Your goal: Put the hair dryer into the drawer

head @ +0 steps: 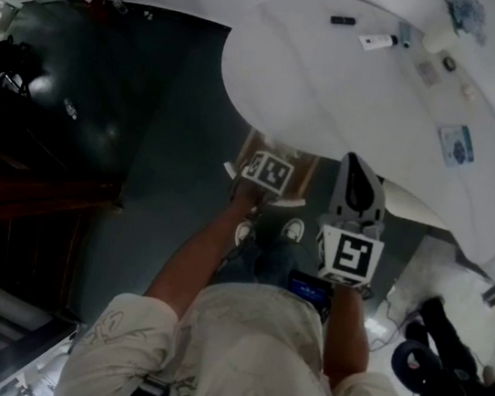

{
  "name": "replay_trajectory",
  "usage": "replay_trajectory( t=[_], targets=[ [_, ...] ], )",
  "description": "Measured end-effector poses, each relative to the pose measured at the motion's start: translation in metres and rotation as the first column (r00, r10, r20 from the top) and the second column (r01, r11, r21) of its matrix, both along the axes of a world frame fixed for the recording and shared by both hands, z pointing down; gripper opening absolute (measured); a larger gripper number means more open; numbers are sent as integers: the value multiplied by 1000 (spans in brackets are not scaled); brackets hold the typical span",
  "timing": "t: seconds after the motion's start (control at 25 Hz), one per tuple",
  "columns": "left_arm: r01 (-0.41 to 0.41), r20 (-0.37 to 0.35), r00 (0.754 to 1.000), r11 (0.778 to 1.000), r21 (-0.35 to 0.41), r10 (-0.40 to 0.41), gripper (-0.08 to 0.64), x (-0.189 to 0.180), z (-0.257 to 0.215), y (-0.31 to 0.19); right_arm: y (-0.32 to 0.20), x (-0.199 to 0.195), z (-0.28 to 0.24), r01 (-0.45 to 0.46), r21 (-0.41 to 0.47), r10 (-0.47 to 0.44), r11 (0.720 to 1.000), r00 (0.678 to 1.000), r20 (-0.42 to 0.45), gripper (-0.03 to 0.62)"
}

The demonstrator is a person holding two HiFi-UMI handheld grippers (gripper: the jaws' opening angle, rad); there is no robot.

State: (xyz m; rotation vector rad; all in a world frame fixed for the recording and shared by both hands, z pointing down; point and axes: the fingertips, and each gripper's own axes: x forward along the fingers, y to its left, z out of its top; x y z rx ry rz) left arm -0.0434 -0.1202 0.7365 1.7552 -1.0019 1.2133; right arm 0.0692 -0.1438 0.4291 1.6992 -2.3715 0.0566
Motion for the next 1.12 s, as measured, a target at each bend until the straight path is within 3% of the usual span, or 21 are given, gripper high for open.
replay_trajectory(
  t=[1.0, 1.12],
  targets=[
    [93, -87, 992, 993, 70, -86, 248, 16, 31, -39, -4, 2, 31, 17, -44, -17, 999, 1000, 4, 5],
    [110, -78, 991, 992, 53, -106, 247, 13, 44, -36, -2, 4, 36, 19, -58, -19, 998, 1000, -2, 5]
  ],
)
